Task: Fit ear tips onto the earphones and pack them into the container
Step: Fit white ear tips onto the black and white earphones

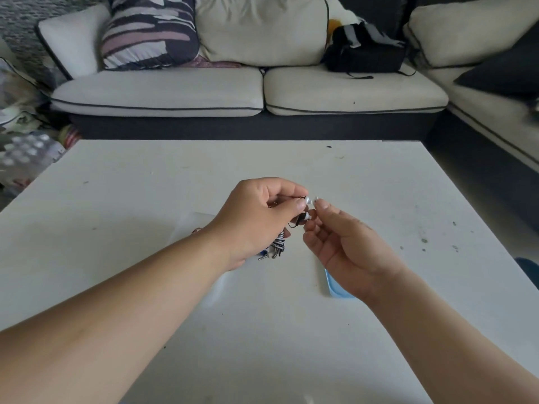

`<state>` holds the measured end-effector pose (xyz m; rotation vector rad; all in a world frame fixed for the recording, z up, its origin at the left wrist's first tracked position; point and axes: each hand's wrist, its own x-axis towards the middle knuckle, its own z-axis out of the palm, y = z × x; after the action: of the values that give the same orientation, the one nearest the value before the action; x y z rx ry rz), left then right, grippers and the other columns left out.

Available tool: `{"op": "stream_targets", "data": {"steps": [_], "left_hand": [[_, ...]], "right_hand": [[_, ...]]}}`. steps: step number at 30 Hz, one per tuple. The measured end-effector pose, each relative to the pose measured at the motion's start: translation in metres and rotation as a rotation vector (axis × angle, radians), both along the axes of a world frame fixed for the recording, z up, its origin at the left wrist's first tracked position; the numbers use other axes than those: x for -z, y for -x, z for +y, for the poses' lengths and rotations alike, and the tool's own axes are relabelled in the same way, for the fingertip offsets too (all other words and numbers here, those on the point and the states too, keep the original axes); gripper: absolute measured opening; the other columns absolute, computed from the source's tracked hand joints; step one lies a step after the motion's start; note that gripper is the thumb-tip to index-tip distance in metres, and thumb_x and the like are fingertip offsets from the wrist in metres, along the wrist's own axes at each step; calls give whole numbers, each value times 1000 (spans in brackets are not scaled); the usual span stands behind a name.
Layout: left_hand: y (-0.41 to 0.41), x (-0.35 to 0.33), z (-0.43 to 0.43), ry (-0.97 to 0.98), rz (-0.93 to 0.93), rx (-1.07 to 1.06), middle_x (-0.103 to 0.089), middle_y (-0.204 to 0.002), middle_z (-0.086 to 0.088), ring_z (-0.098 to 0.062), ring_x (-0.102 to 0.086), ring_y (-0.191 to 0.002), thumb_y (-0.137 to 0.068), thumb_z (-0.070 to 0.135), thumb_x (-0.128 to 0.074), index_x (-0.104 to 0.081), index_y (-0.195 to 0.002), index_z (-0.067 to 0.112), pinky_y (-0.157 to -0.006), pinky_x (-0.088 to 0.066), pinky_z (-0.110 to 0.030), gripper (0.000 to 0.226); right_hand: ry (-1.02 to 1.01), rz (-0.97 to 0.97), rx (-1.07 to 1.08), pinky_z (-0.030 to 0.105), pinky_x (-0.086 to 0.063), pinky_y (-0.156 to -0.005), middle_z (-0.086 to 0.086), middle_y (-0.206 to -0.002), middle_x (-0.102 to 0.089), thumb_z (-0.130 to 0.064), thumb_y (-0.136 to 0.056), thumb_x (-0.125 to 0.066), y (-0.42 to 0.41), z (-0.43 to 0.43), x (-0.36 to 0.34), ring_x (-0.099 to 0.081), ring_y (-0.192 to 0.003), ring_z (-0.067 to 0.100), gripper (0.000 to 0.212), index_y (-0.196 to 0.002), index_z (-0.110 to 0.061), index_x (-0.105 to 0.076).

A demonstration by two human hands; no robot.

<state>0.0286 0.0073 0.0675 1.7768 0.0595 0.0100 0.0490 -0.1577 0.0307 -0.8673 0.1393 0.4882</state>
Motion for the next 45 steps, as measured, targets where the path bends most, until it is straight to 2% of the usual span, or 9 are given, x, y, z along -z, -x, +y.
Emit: {"op": "stream_targets", "data": {"steps": [7,17,23,30,38,45], "left_hand": [[-6,1,0,1,-10,-17,-80,-95,3,-11,-75,-91,-95,14,-73,-79,-106,21,-69,-57,-14,14],[-7,4,0,-46,-28,-9,-79,-96,3,-13,-76,-93,-95,17,-74,-79,-105,24,-76,-61,-20,14],[-5,3,-3,-74,-25,-36,-79,-94,2,-11,-75,-89,-94,17,-75,-79,-103,23,-72,-60,-17,12],[-7,6,-4,-134,-40,-45,-79,-90,4,-13,-75,-86,-93,16,-75,-78,-102,23,-80,-61,-26,12],[-9,6,-3,-213,-96,-34,-78,-88,4,-10,-72,-83,-92,15,-76,-79,-100,20,-78,-58,-18,9],[-9,11,-5,-218,-84,-57,-77,-87,6,-14,-73,-84,-92,16,-75,-78,-99,22,-80,-61,-30,10]], "right_hand": [[57,-97,-43,23,-58,-68,3,-79,-64,-11,-100,-57,-7,0,0,-63,-69,12,14,-92,-7,-68],[88,-133,-42,23,-57,-67,4,-79,-67,-10,-100,-58,-5,0,0,-63,-67,13,15,-90,-6,-69],[92,-153,-35,24,-56,-67,5,-80,-64,-10,-102,-56,-5,0,1,-62,-68,12,15,-91,-6,-66],[108,-168,-28,25,-57,-66,4,-79,-64,-9,-104,-53,-5,1,1,-62,-68,14,17,-90,-6,-63],[76,-125,-64,27,-56,-65,5,-81,-64,-2,-103,-48,-7,0,-2,-61,-68,17,22,-87,-7,-62],[116,-138,-30,28,-57,-65,6,-79,-63,1,-102,-48,-6,1,1,-62,-68,19,21,-88,-6,-61]]}}
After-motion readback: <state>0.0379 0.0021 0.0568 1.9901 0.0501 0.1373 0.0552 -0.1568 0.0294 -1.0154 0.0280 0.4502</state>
